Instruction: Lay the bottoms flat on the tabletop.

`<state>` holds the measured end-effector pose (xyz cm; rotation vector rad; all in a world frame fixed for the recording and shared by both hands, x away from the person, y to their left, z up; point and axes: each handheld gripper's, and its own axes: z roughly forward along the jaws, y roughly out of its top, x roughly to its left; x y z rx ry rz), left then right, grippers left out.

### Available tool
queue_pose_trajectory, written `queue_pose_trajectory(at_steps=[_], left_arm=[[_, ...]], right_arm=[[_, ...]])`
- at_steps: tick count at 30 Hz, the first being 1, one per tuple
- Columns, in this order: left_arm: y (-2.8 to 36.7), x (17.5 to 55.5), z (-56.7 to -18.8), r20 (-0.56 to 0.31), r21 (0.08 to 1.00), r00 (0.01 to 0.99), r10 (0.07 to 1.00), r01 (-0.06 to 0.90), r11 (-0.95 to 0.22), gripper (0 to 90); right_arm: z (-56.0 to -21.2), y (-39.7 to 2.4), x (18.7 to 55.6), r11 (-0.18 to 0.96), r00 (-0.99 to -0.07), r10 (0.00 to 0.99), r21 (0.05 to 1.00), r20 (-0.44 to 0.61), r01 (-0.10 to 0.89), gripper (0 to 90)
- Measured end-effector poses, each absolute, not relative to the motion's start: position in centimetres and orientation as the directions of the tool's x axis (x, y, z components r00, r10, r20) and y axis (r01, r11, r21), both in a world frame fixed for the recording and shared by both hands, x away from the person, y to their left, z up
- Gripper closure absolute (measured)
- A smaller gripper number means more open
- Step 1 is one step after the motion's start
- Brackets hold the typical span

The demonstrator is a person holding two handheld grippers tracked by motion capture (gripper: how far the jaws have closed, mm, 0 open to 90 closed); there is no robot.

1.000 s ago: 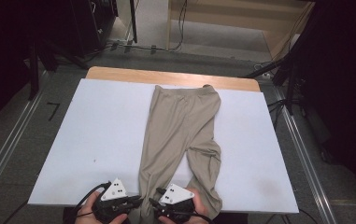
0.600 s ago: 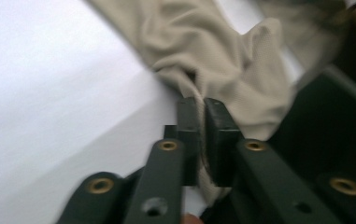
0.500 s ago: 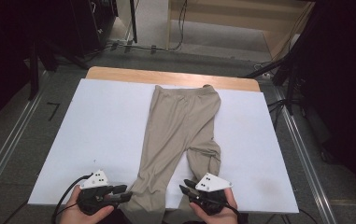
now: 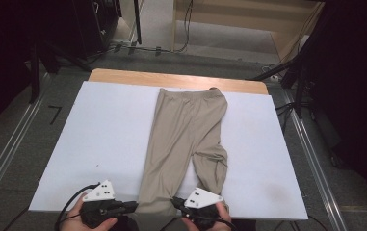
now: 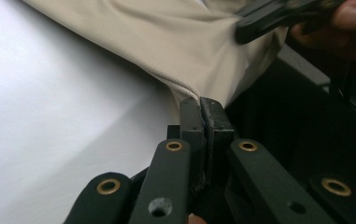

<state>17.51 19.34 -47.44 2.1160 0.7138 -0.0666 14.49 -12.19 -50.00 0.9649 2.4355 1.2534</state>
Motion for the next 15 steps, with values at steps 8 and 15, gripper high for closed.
queue_pose_trajectory(at_steps=[8,15], left_arm=[[19.9,18.7,-48.7,-0.321,0.730,0.778,0.540,0.566,-0.382,51.4],[16.5,19.3,-50.8,-0.281,0.702,0.779,0.561,0.565,-0.433,50.8]], right_arm=[[-49.6,-14.3,14.4,0.372,-0.728,0.671,0.785,0.141,0.495,45.6],[-52.0,-12.1,15.6,0.424,-0.709,0.699,0.744,0.092,0.516,50.5]])
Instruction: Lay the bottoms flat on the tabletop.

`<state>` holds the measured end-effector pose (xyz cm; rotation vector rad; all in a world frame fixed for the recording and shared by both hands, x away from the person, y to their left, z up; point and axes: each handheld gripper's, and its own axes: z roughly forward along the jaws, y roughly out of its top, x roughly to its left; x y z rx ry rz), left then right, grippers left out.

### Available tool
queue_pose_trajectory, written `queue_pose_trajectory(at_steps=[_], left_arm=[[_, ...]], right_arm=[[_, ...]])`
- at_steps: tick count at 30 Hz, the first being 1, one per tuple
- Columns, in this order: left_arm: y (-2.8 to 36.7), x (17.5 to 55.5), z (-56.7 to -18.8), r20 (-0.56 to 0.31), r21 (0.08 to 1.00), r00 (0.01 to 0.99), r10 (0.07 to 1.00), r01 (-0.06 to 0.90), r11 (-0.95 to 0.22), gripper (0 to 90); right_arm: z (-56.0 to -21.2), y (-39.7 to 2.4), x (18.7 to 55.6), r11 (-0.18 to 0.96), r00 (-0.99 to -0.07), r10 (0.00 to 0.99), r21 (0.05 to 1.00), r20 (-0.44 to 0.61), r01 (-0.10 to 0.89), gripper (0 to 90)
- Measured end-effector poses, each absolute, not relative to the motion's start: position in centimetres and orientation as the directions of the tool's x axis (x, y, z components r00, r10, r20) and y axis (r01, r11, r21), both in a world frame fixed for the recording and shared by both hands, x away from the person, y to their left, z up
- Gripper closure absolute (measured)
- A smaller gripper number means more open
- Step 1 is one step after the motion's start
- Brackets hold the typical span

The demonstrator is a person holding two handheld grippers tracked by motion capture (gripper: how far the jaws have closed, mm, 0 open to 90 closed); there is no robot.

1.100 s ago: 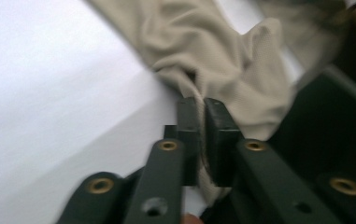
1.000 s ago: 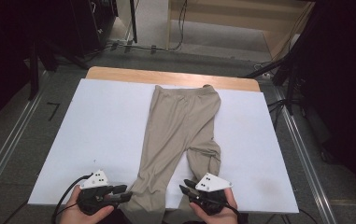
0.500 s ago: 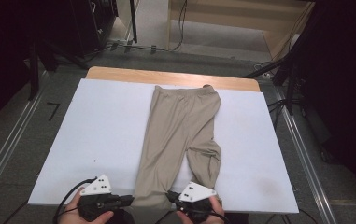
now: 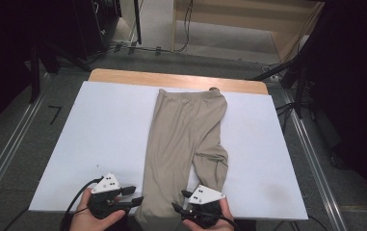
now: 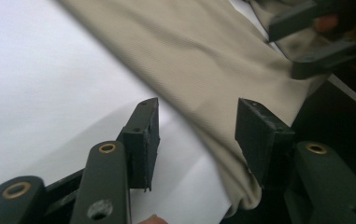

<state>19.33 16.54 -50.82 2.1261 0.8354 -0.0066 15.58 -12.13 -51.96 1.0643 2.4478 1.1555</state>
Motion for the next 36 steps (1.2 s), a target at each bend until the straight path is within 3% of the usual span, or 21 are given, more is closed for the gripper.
queue_pose_trajectory(at_steps=[2,3,4,6,7,15,19,21,24,26,29,31,32,34,36], left_arm=[[15.6,18.7,-51.0,-0.228,0.711,0.788,0.572,0.537,-0.455,51.2],[15.4,18.6,-50.9,-0.212,0.709,0.783,0.585,0.535,-0.459,55.0],[15.3,18.6,-50.9,-0.214,0.708,0.776,0.593,0.541,-0.454,61.1],[15.1,18.8,-50.9,-0.229,0.710,0.774,0.590,0.548,-0.442,81.5],[15.2,18.9,-50.8,-0.220,0.718,0.775,0.592,0.540,-0.440,86.6],[18.3,19.3,-49.3,-0.288,0.758,0.749,0.596,0.559,-0.336,90.0],[19.8,19.5,-49.4,-0.259,0.754,0.726,0.637,0.564,-0.336,90.0],[20.4,19.6,-49.6,-0.267,0.749,0.718,0.643,0.574,-0.330,90.0],[20.9,19.7,-49.7,-0.255,0.745,0.712,0.654,0.576,-0.337,90.0],[21.1,19.8,-49.6,-0.254,0.746,0.706,0.661,0.578,-0.330,90.0],[21.8,20.0,-49.4,-0.250,0.749,0.690,0.679,0.582,-0.316,90.0],[22.2,20.0,-49.4,-0.250,0.747,0.673,0.696,0.591,-0.303,90.0],[22.4,20.1,-49.4,-0.248,0.746,0.671,0.699,0.592,-0.304,90.0],[22.8,20.2,-49.5,-0.242,0.740,0.658,0.713,0.601,-0.304,90.0],[23.1,20.2,-49.6,-0.250,0.737,0.653,0.715,0.607,-0.298,90.0]], right_arm=[[-52.3,-11.8,15.6,0.427,-0.705,0.706,0.748,0.075,0.508,55.6],[-52.3,-11.7,15.5,0.434,-0.703,0.708,0.747,0.063,0.503,62.7],[-52.2,-11.6,15.5,0.441,-0.706,0.706,0.748,0.051,0.495,68.8],[-52.2,-11.5,15.3,0.443,-0.712,0.699,0.745,0.061,0.498,82.6],[-52.2,-11.5,15.3,0.449,-0.717,0.695,0.746,0.056,0.493,85.9],[-50.7,-13.1,14.7,0.409,-0.709,0.701,0.769,0.080,0.491,88.1],[-49.9,-15.0,14.6,0.392,-0.687,0.724,0.780,0.065,0.488,73.3],[-49.5,-17.3,15.0,0.331,-0.626,0.776,0.792,0.081,0.514,62.4],[-49.8,-20.8,16.3,0.269,-0.468,0.883,0.768,0.044,0.581,38.4],[-50.7,-22.2,17.0,0.223,-0.416,0.905,0.738,0.086,0.637,35.4],[-52.0,-22.7,17.4,0.211,-0.422,0.897,0.713,0.130,0.668,40.6],[-52.3,-22.2,17.4,0.236,-0.431,0.897,0.716,0.101,0.657,52.5],[-52.2,-22.1,17.3,0.255,-0.442,0.893,0.715,0.084,0.651,66.4],[-51.7,-22.0,17.0,0.259,-0.454,0.887,0.724,0.083,0.639,83.5],[-50.8,-21.6,16.3,0.254,-0.475,0.876,0.753,0.086,0.607,86.2]])
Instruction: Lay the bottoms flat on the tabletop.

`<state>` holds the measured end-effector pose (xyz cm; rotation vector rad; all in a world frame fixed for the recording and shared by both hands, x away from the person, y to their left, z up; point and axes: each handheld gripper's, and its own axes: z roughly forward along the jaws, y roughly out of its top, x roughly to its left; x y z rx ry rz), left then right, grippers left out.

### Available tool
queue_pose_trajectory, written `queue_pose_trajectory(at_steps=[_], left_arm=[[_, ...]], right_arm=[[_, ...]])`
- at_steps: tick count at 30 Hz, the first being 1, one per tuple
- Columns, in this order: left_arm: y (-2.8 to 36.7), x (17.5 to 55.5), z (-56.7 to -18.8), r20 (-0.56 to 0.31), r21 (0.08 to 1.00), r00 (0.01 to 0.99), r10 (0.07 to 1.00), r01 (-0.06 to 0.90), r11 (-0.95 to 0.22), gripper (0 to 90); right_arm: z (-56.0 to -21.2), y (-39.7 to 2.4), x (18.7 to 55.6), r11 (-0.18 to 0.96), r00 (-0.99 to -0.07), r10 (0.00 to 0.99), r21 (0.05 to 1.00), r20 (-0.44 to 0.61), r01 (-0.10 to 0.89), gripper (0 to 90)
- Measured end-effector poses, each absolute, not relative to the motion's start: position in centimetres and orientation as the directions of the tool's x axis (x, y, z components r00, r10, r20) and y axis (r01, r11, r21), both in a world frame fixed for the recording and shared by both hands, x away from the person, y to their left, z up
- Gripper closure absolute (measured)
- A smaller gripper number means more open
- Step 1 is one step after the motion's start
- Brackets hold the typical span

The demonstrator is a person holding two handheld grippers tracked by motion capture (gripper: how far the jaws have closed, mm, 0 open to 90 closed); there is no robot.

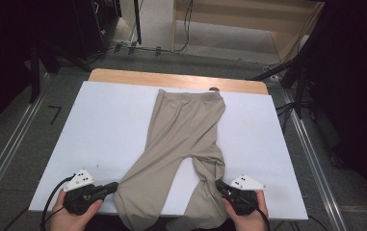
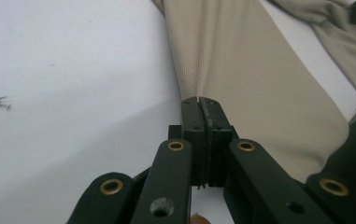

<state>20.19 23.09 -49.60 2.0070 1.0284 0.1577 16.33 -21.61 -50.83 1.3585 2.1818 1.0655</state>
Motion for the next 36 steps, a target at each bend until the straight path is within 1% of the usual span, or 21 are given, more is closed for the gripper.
queue_pose_trajectory(at_steps=[2,4,5,6,7,8,9,11,12,13,14,15,18,22,24,27,30,32,34,35,36], left_arm=[[22.8,20.2,-49.5,-0.255,0.736,0.676,0.692,0.600,-0.314,88.3],[21.5,20.2,-49.1,-0.244,0.739,0.700,0.671,0.582,-0.338,72.8],[20.9,20.3,-48.9,-0.248,0.743,0.710,0.659,0.575,-0.341,65.9],[20.3,20.4,-48.7,-0.254,0.744,0.719,0.647,0.572,-0.344,59.7],[19.0,20.6,-48.3,-0.240,0.746,0.738,0.631,0.556,-0.367,55.9],[18.5,20.6,-48.2,-0.236,0.749,0.740,0.629,0.551,-0.368,52.0],[17.7,20.8,-48.0,-0.238,0.752,0.752,0.615,0.543,-0.374,50.8],[15.7,21.4,-47.6,-0.226,0.756,0.775,0.590,0.521,-0.395,49.9],[15.0,21.6,-47.4,-0.219,0.755,0.784,0.581,0.513,-0.408,48.0],[14.0,22.1,-47.2,-0.219,0.760,0.792,0.569,0.504,-0.410,47.8],[13.3,22.4,-47.1,-0.220,0.763,0.795,0.564,0.501,-0.409,47.8],[12.5,22.9,-46.9,-0.220,0.767,0.800,0.558,0.495,-0.407,47.8],[9.8,24.9,-46.8,-0.223,0.770,0.801,0.555,0.494,-0.404,47.8],[6.6,27.6,-47.0,-0.220,0.762,0.794,0.567,0.503,-0.408,47.8],[4.9,29.3,-47.4,-0.199,0.748,0.783,0.589,0.509,-0.425,47.8],[2.8,32.0,-48.3,-0.197,0.722,0.766,0.612,0.536,-0.438,47.8],[1.0,33.5,-49.4,-0.202,0.696,0.755,0.624,0.559,-0.450,47.6],[-0.1,34.1,-50.2,-0.165,0.671,0.751,0.640,0.561,-0.485,48.4],[-0.7,34.2,-50.7,-0.119,0.673,0.744,0.658,0.547,-0.498,56.6],[-0.7,34.3,-50.5,-0.087,0.667,0.734,0.673,0.545,-0.508,68.1],[-0.6,34.5,-50.5,-0.097,0.664,0.736,0.670,0.550,-0.507,77.4]], right_arm=[[-50.0,-20.6,15.7,0.271,-0.526,0.845,0.771,0.096,0.576,86.3],[-49.0,-18.7,14.9,0.322,-0.605,0.792,0.783,0.086,0.533,86.2],[-48.7,-17.9,14.6,0.341,-0.629,0.774,0.785,0.079,0.518,85.8],[-48.4,-17.2,14.3,0.359,-0.651,0.756,0.784,0.075,0.507,85.0],[-48.4,-16.9,14.2,0.368,-0.666,0.742,0.782,0.079,0.503,83.7],[-48.4,-16.5,14.2,0.375,-0.687,0.721,0.781,0.093,0.499,77.1],[-48.4,-16.5,14.2,0.374,-0.692,0.715,0.781,0.101,0.501,71.8],[-48.6,-16.8,14.5,0.361,-0.703,0.698,0.783,0.132,0.506,55.5],[-48.6,-17.3,14.6,0.344,-0.686,0.717,0.792,0.125,0.505,46.9],[-48.5,-17.7,14.7,0.333,-0.666,0.737,0.795,0.117,0.507,42.0],[-48.5,-18.5,14.9,0.309,-0.627,0.771,0.797,0.109,0.519,36.9],[-48.5,-19.0,15.1,0.290,-0.607,0.787,0.799,0.115,0.527,35.6],[-48.8,-21.4,15.9,0.241,-0.549,0.826,0.799,0.129,0.551,36.7],[-50.0,-22.9,16.8,0.215,-0.510,0.848,0.785,0.145,0.581,38.7],[-50.4,-23.1,17.1,0.212,-0.501,0.852,0.777,0.150,0.593,39.2],[-50.7,-23.2,17.5,0.201,-0.491,0.857,0.777,0.155,0.596,39.7],[-50.8,-23.3,17.8,0.198,-0.482,0.863,0.776,0.152,0.599,39.9],[-51.0,-23.3,17.9,0.198,-0.480,0.863,0.772,0.154,0.604,40.1],[-51.2,-23.4,18.0,0.202,-0.479,0.864,0.767,0.153,0.609,40.1],[-51.3,-23.3,18.1,0.201,-0.478,0.865,0.766,0.154,0.611,40.1],[-51.4,-23.4,18.1,0.203,-0.478,0.865,0.764,0.154,0.613,40.1]])
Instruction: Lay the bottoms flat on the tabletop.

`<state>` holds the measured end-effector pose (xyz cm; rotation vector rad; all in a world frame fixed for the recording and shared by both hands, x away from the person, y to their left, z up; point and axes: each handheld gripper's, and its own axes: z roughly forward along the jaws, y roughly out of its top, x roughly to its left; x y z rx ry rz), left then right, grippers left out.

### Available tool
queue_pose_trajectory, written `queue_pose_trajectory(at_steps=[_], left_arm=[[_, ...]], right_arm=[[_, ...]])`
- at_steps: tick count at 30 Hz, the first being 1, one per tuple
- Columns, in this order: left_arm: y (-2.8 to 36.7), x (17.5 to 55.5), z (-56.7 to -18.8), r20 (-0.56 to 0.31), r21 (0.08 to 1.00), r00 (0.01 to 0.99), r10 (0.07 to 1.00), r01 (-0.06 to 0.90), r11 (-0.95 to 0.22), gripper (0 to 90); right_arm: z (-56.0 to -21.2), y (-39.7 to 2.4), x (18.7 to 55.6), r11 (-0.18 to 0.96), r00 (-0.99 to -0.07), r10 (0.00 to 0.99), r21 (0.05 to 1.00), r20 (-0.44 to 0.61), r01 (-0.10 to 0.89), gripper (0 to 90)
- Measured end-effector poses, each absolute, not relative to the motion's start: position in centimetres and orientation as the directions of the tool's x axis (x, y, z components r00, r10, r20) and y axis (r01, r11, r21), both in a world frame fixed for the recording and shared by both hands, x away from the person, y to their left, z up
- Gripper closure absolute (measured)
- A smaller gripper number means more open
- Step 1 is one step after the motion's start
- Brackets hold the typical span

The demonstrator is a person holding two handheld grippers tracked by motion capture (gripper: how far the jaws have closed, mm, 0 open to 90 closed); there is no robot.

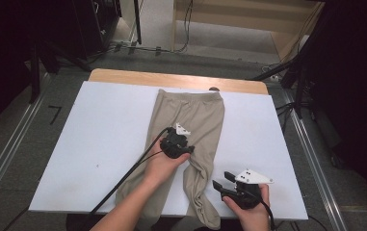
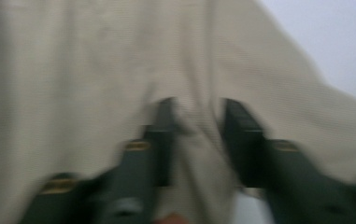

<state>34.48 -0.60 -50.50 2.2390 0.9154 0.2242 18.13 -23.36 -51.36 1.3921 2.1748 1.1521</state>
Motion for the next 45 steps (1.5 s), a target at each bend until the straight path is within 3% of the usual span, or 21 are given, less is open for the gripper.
queue_pose_trajectory(at_steps=[1,3,9,15,22,25,32,34,36,40,45], left_arm=[[-0.3,34.6,-50.4,-0.113,0.664,0.738,0.666,0.554,-0.502,87.4],[0.5,34.8,-49.9,-0.113,0.673,0.741,0.661,0.547,-0.498,90.0],[5.3,36.5,-47.8,-0.164,0.715,0.683,0.712,0.580,-0.392,90.0],[10.0,37.9,-48.4,-0.188,0.694,0.612,0.768,0.636,-0.337,90.0],[11.2,37.9,-49.9,-0.200,0.674,0.602,0.773,0.657,-0.337,89.3],[11.3,37.8,-50.2,-0.212,0.679,0.599,0.773,0.659,-0.324,89.0],[11.2,37.8,-50.3,-0.205,0.682,0.607,0.767,0.652,-0.333,88.7],[11.1,37.8,-50.3,-0.203,0.682,0.607,0.769,0.651,-0.333,88.7],[11.2,37.7,-50.3,-0.204,0.682,0.607,0.768,0.652,-0.333,88.8],[11.4,37.6,-50.1,-0.196,0.680,0.617,0.762,0.645,-0.347,88.8],[11.4,37.6,-50.2,-0.217,0.679,0.629,0.746,0.647,-0.348,88.9]], right_arm=[[-51.4,-23.3,18.2,0.202,-0.477,0.865,0.764,0.154,0.613,40.2],[-51.4,-23.3,18.3,0.201,-0.476,0.866,0.764,0.154,0.613,40.1],[-51.6,-23.0,19.0,0.204,-0.468,0.871,0.757,0.149,0.621,40.3],[-51.9,-21.0,20.4,0.237,-0.490,0.860,0.740,0.141,0.630,42.4],[-52.2,-18.4,22.5,0.228,-0.510,0.839,0.730,0.187,0.644,41.0],[-52.0,-17.0,21.5,0.298,-0.546,0.825,0.710,0.145,0.638,39.1],[-52.1,-17.0,16.8,0.320,-0.601,0.779,0.712,0.178,0.625,61.6],[-51.9,-16.6,15.7,0.373,-0.623,0.773,0.708,0.120,0.600,82.3],[-51.5,-16.4,14.7,0.367,-0.642,0.751,0.710,0.155,0.601,85.1],[-49.5,-16.3,11.3,0.358,-0.634,0.765,0.742,0.116,0.567,85.2],[-48.9,-17.7,7.8,0.307,-0.562,0.822,0.764,0.088,0.568,84.5]])
